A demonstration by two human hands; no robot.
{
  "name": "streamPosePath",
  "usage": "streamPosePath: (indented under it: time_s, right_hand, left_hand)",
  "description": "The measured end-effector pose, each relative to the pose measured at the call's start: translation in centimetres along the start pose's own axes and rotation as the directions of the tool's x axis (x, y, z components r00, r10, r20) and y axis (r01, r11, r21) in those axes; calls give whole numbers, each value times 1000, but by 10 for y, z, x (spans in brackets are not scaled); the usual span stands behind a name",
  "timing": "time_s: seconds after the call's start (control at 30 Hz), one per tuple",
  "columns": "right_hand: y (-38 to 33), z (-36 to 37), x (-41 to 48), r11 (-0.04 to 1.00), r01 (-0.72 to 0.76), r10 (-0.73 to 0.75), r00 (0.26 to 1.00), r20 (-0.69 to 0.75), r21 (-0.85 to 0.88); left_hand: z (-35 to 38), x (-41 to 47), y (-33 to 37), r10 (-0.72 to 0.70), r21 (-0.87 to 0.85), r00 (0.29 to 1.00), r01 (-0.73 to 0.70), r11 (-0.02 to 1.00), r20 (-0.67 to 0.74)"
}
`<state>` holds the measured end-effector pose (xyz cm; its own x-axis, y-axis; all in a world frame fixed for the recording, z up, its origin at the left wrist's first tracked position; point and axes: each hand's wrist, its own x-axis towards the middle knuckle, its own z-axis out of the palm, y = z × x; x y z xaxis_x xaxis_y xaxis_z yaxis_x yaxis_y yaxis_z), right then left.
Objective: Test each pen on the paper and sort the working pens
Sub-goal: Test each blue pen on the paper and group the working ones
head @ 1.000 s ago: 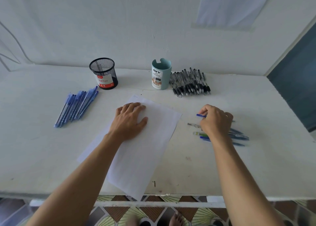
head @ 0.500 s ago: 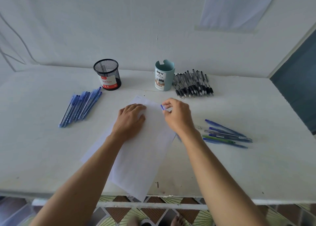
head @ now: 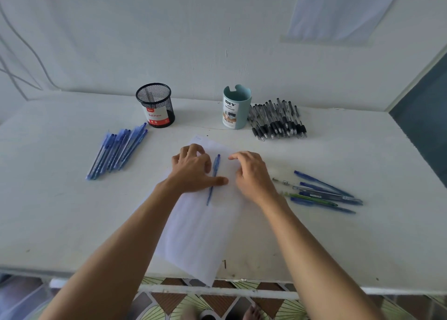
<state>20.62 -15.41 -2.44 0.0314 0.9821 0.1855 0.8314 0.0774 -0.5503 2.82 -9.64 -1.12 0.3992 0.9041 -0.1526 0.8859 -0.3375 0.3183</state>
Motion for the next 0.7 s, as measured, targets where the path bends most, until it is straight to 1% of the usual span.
streamPosePath:
  time_s: [0.07, 0.13, 0.17, 0.23, 0.27, 0.3, 0.33, 0.37, 0.4, 0.43, 0.47, 0.5, 0.53, 0.6, 0.67, 0.7]
  right_hand:
    - [2, 3, -6, 997, 13, -8, 998, 60, -72]
    - [4, 6, -10, 993, 11, -6, 999, 44, -115]
    - [4, 6, -10, 990, 20, -15, 999, 40, -136]
    - [3, 6, -11, 981, 44, -27, 996, 89, -191]
    - [2, 6, -12, 974, 58, -29, 991, 132, -221]
    - [2, 6, -12, 965, 74, -30, 984, 174, -250]
    - [2, 6, -12, 956, 84, -24, 977, 212, -280]
    - [3, 6, -12, 949, 91, -17, 971, 239, -303]
    - [4, 7, -11, 946, 89, -6, 966, 260, -312]
    - [4, 7, -10, 948, 84, 5, 960, 279, -307]
    - [5, 7, -10, 954, 76, 14, 956, 294, -291]
    - [5, 6, -9, 960, 71, 15, 953, 302, -272]
    - [4, 5, -10, 964, 72, 9, 953, 303, -255]
    - [3, 4, -11, 968, 82, -8, 954, 298, -237]
    - [2, 5, -11, 967, 88, -14, 956, 294, -239]
    - [2, 5, -11, 966, 87, -12, 955, 295, -244]
  left_hand:
    - [-5, 3, 0, -18, -59, 1000, 18, 998, 4]
    - [-9, 4, -4, -31, -136, 999, 32, 990, 10]
    - [-12, 4, -7, -46, -175, 999, 45, 984, -2]
    - [-21, 6, -11, -125, -294, 990, 101, 950, -63]
    - [-25, 7, -11, -181, -400, 978, 126, 908, -103]
    - [-29, 7, -11, -232, -547, 963, 121, 828, -137]
    - [-33, 8, -9, -266, -711, 951, 76, 699, -160]
    - [-35, 9, -8, -283, -840, 942, 4, 543, -178]
    - [-38, 10, -7, -284, -907, 938, -68, 415, -201]
    - [-40, 10, -6, -273, -935, 936, -123, 332, -221]
    - [-42, 9, -6, -252, -949, 941, -154, 275, -226]
    - [-44, 9, -5, -224, -959, 952, -157, 235, -210]
    - [-47, 10, -5, -189, -971, 968, -128, 201, -167]
    - [-54, 12, -5, -126, -981, 989, -52, 187, -77]
    - [-56, 15, -3, -139, -984, 988, -45, 174, -69]
    - [-55, 17, -1, -168, -988, 982, -62, 145, -87]
